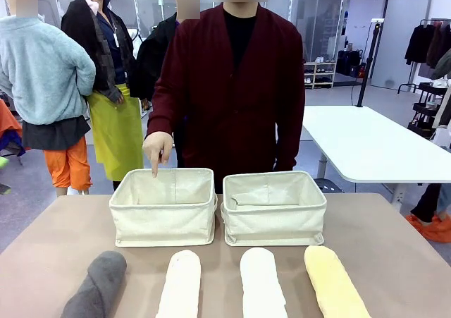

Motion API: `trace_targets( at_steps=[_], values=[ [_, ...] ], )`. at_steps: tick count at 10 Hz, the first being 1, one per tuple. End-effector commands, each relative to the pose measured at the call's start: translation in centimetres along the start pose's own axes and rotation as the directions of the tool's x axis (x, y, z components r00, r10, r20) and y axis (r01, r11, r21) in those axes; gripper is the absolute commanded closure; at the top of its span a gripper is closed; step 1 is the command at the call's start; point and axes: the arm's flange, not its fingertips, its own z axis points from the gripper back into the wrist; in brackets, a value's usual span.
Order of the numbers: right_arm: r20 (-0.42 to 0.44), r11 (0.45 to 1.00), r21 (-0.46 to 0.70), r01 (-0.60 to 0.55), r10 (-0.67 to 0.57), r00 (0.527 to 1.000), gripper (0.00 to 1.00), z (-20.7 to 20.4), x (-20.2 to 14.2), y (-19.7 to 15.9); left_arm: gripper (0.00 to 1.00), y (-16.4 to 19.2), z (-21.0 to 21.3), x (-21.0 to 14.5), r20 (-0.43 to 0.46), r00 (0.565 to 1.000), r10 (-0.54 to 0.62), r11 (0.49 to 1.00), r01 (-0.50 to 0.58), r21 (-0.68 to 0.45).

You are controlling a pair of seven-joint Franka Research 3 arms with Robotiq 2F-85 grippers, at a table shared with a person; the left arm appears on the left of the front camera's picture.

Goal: Divide the towels into two baskets.
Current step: Pick up one hotel-folded towel and place it in the Fabric basket indicated by the person.

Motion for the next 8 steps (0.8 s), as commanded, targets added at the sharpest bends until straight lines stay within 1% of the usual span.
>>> trace_targets(
  at_steps=[1, 2, 3, 4, 5, 6, 7, 8],
  values=[
    [-0.004, 1.0, 0.003, -0.006, 0.006, 1.0, 0.0, 0.2, -0.2, 0.2, 0.0, -2.7, -5.5, 0.0, -0.086, 0.993, 0.084, 0.974, -0.064, 0.216],
    [-0.004, 1.0, 0.003, -0.006, 0.006, 1.0, 0.0, 0.2, -0.2, 0.2, 0.0, -3.9, -8.3, -0.3, -0.103, 0.99, 0.099, 0.956, -0.066, 0.287],
    [-0.004, 1.0, 0.003, -0.006, 0.006, 1.0, 0.0, 0.2, -0.2, 0.2, 0.0, -4.8, -11.1, -1.1, -0.096, 0.989, 0.111, 0.92, -0.065, 0.387],
    [-0.004, 1.0, 0.003, -0.006, 0.006, 1.0, 0.0, 0.2, -0.2, 0.2, 0.0, -4.8, -13.3, -1.9, -0.096, 0.984, 0.149, 0.909, -0.098, 0.405],
    [-0.004, 1.0, 0.003, -0.006, 0.006, 1.0, 0.0, 0.2, -0.2, 0.2, 0.0, -4.5, -15.0, -2.8, -0.091, 0.98, 0.176, 0.871, -0.112, 0.479],
    [-0.004, 1.0, 0.003, -0.006, 0.006, 1.0, 0.0, 0.2, -0.2, 0.2, 0.0, -4.4, -16.7, -3.8, -0.119, 0.973, 0.197, 0.863, -0.114, 0.492],
    [-0.004, 1.0, 0.003, -0.006, 0.006, 1.0, 0.0, 0.2, -0.2, 0.2, 0.0, -4.4, -17.7, -4.9, -0.12, 0.975, 0.187, 0.841, -0.096, 0.533],
    [-0.004, 1.0, 0.003, -0.006, 0.006, 1.0, 0.0, 0.2, -0.2, 0.2, 0.0, -4.5, -18.0, -5.6, -0.095, 0.981, 0.172, 0.831, -0.093, 0.548]
  ],
)
